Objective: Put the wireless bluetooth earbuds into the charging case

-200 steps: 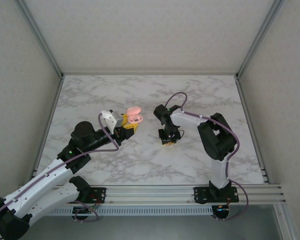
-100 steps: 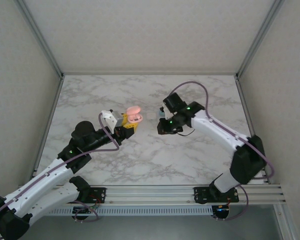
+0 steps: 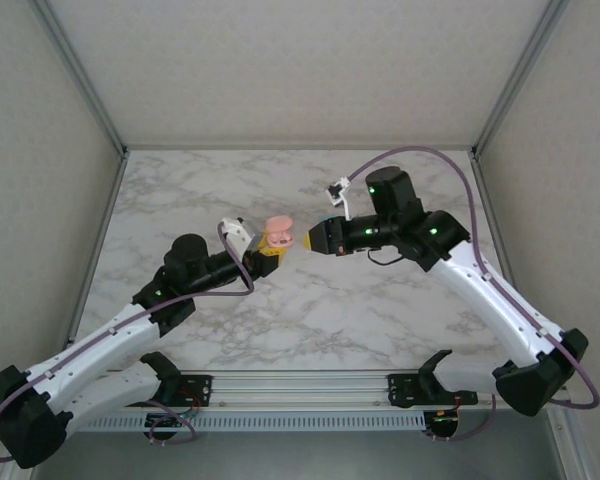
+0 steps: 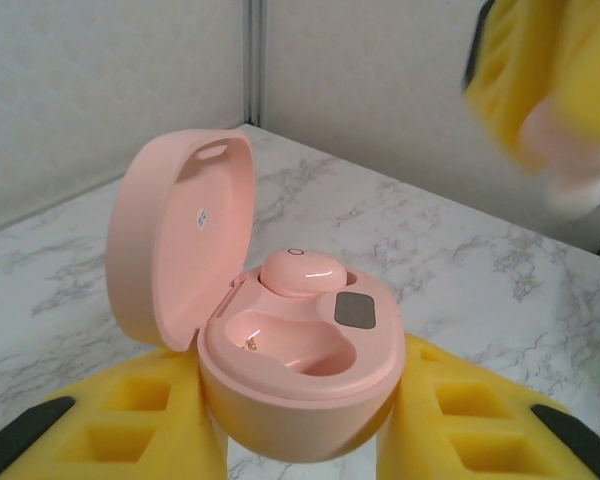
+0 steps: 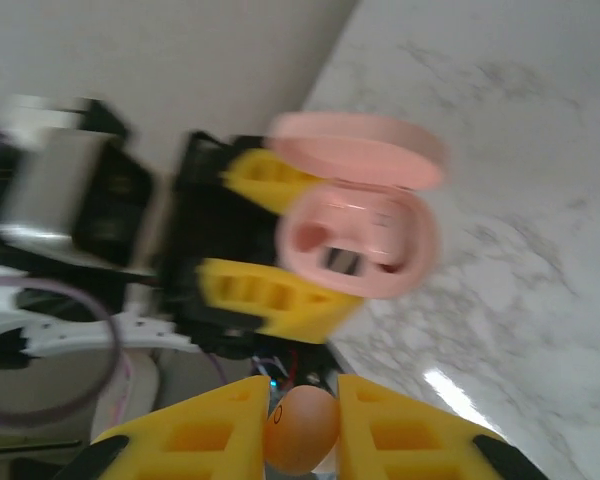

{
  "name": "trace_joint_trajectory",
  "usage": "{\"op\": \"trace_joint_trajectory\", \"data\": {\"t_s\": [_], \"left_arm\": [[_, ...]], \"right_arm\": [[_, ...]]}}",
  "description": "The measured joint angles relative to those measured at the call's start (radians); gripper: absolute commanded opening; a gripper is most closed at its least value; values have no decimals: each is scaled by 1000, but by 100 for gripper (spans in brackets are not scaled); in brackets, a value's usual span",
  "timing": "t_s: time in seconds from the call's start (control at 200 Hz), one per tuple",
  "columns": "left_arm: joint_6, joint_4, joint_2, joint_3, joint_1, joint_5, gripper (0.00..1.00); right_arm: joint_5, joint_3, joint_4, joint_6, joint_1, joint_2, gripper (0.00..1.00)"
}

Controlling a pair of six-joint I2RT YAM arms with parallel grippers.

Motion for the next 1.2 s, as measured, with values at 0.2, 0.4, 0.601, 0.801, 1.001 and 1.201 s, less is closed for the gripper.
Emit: {"op": "trace_joint_trajectory", "data": {"t_s": [0.2,0.4,0.601,0.801,1.001,1.201], "left_arm": [[6,33,31,8,-14,23,30],[26,43,45,10,-40,34,30],[33,50,47,26,-50,37,30],[33,56,48,40,-52,41,31],[33,58,48,41,-52,45,31],[33,58,48,41,-52,44,31]], "right_arm": [[-11,19,42,31,2,-17,22],[20,34,49,36,22,24,22],[56,49,58,35,47,61,22],[85,50,59,36,55,79,22],[105,50,84,49,87,92,22],[116,51,96,58,101,109,22]]}}
